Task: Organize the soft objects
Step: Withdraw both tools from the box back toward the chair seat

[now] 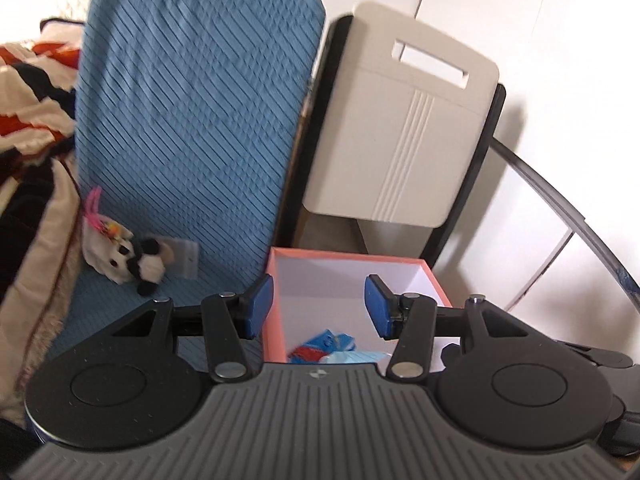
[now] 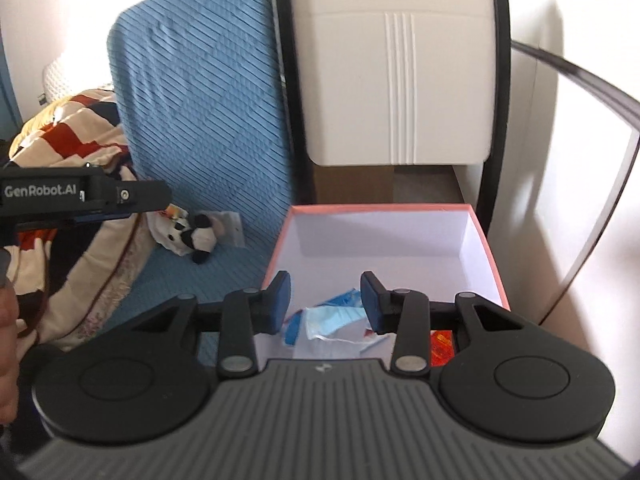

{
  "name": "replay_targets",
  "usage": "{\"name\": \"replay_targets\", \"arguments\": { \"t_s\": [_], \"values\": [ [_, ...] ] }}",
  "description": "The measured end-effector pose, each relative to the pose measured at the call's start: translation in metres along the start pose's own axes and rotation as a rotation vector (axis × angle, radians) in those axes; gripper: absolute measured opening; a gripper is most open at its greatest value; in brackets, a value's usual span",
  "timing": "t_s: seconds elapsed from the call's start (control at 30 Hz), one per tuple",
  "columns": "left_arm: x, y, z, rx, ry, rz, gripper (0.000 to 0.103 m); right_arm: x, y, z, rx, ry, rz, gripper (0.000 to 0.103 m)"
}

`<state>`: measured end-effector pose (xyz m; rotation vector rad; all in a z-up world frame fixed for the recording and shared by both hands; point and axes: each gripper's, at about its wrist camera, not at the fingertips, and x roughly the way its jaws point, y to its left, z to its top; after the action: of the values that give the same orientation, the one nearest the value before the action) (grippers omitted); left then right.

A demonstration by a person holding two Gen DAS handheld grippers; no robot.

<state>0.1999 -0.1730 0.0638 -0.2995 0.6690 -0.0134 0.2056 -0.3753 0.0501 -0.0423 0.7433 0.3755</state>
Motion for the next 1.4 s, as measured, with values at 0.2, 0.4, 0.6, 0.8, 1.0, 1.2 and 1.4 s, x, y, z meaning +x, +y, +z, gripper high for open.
{"name": "replay_targets", "arguments": {
  "t_s": [0.2, 0.4, 0.6, 0.8, 1.0, 1.2, 1.4],
  "values": [
    [-0.031, 0.021, -0.002, 0.003, -0.053, 0.032, 0.057, -0.012, 0.028, -0.002, -0.026, -0.021, 0.023, 0.041],
    [-0.052, 0.045, -0.013, -0.009, -0.087, 0.069, 0.057, -0.016, 0.057, -0.008, -0.061, -0.029, 0.038, 0.042],
    [-0.068, 0.067, -0.026, -0.002, -0.096, 0.085, 0.057, -0.018, 0.083, -0.019, -0.081, -0.019, 0.060, 0.042],
    [-0.076, 0.088, -0.046, 0.015, -0.107, 0.096, 0.057, -0.017, 0.107, -0.034, -0.088, -0.021, 0.081, 0.042],
    [-0.079, 0.106, -0.071, -0.008, -0.086, 0.102, 0.057, -0.013, 0.126, -0.058, -0.106, 0.001, 0.091, 0.042],
    [-0.084, 0.121, -0.090, -0.010, -0.067, 0.125, 0.057, -0.009, 0.140, -0.079, -0.119, 0.022, 0.094, 0.042],
    [-0.090, 0.133, -0.104, -0.032, -0.048, 0.139, 0.057, -0.008, 0.149, -0.093, -0.129, 0.028, 0.096, 0.042]
  ]
}}
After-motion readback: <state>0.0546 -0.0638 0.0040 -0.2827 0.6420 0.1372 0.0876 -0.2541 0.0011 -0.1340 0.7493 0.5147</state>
